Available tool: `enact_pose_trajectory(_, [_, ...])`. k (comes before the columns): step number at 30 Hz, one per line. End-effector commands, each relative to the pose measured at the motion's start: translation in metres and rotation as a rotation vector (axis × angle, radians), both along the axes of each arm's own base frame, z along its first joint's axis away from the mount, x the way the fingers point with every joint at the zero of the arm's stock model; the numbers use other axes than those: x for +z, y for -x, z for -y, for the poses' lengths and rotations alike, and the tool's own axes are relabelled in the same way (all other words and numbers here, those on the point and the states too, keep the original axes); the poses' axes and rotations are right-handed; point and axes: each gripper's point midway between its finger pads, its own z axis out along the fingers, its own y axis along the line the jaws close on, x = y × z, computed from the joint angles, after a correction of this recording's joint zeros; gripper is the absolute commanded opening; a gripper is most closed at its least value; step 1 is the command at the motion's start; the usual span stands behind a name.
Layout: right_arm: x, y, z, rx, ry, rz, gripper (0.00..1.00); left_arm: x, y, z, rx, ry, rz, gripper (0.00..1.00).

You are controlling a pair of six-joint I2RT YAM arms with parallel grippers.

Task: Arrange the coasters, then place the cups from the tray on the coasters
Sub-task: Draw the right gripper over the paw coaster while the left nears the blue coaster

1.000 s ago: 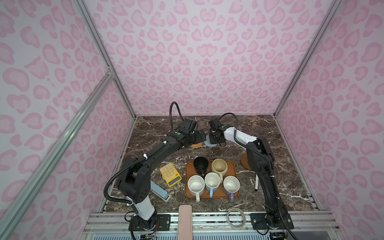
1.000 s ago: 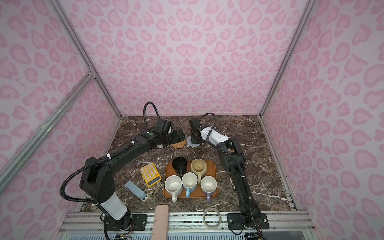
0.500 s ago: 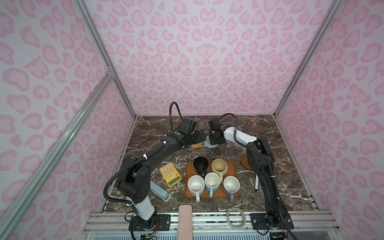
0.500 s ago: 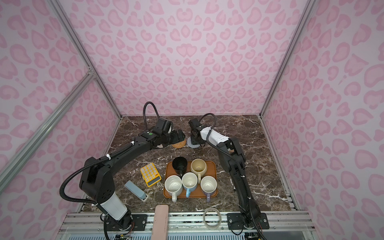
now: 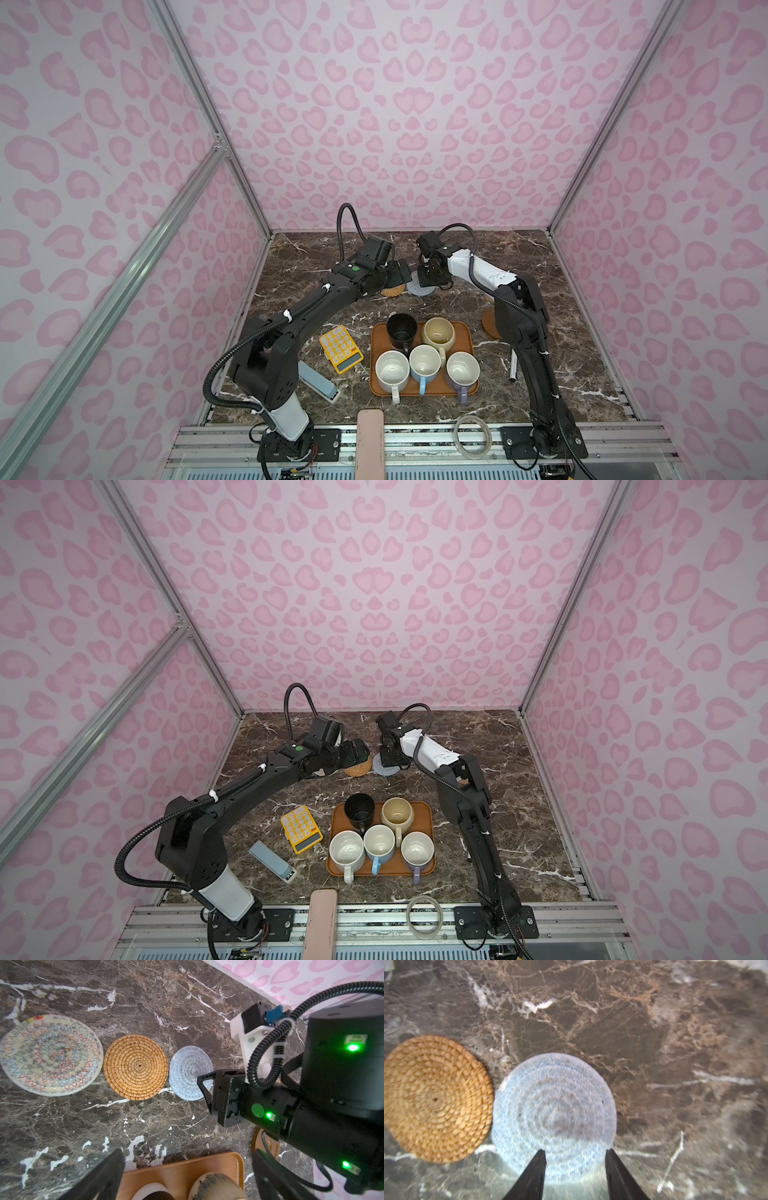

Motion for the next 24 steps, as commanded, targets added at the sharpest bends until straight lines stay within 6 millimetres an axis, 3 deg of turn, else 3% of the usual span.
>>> enact_pose_trajectory(1, [0.022, 0.002, 0.004, -0.012, -0.019, 0.031, 0.57, 0.010, 0.001, -0.003, 0.012, 0.013, 0.019, 0.98])
enact_pose_trajectory(5, [0.066, 0.008, 0.007, 0.001, -0.056, 0.088, 0.85, 0.027, 0.006, -0.002, 0.003, 0.043, 0.040, 0.98])
enact_pose_trajectory(6, [0.077, 0.011, 0.011, 0.000, -0.053, 0.104, 0.97, 0.032, 0.008, -0.001, -0.005, 0.058, 0.049, 0.98])
enact_pose_trajectory(12, [0.133, 0.042, 0.045, -0.012, -0.058, 0.201, 0.99, 0.074, 0.024, 0.013, -0.063, 0.154, 0.129, 0.98])
enact_pose_trajectory(13, [0.140, 0.048, 0.052, -0.018, -0.069, 0.212, 0.99, 0.068, 0.030, 0.014, -0.071, 0.145, 0.123, 0.98])
enact_pose_trajectory(16, [0.156, 0.067, 0.078, -0.049, -0.096, 0.237, 0.99, 0.078, 0.039, 0.021, -0.088, 0.162, 0.147, 0.98])
enact_pose_trajectory(24, [0.140, 0.116, 0.165, -0.195, -0.059, 0.232, 0.99, 0.078, 0.054, 0.057, -0.149, 0.205, 0.154, 0.98])
